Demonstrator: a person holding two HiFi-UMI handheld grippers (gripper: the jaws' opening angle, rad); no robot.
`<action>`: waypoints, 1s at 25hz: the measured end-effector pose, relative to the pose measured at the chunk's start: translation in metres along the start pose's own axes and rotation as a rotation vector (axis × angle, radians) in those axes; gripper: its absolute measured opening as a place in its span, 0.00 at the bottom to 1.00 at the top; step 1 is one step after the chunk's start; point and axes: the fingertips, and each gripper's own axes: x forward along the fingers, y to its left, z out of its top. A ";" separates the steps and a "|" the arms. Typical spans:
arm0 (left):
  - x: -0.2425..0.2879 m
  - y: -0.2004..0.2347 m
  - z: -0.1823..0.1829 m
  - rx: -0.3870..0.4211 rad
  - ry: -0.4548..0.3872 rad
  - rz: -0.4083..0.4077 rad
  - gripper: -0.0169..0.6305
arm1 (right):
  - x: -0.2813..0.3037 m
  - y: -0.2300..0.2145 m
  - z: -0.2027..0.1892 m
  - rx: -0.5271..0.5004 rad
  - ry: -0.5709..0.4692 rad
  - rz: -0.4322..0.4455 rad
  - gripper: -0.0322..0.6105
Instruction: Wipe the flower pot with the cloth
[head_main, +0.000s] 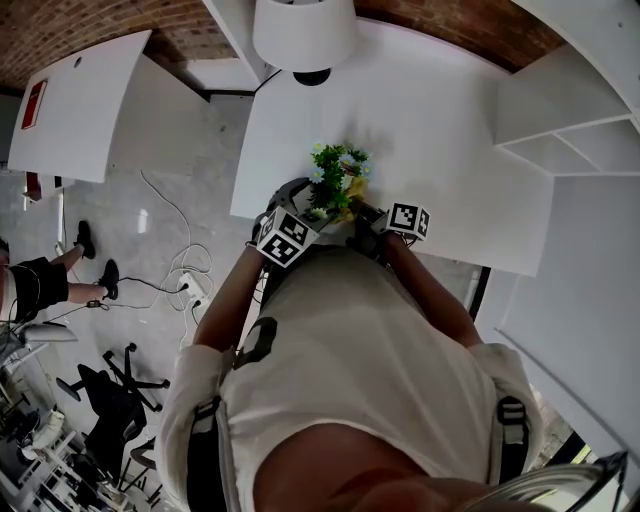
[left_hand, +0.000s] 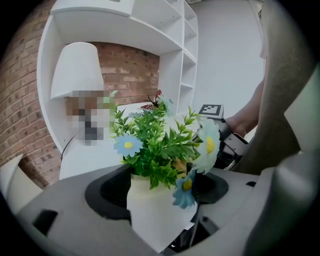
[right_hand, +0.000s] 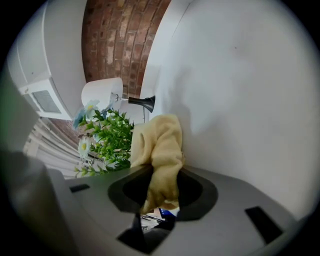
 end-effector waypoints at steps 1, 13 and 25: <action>-0.001 -0.001 -0.001 -0.003 0.000 -0.003 0.54 | 0.000 0.000 0.000 -0.004 0.005 0.001 0.25; -0.003 0.020 0.009 -0.102 -0.012 -0.114 0.57 | -0.010 0.032 0.028 -0.045 -0.039 0.076 0.25; -0.008 0.002 0.005 -0.128 -0.034 0.018 0.57 | -0.002 0.003 0.004 -0.018 -0.018 0.016 0.25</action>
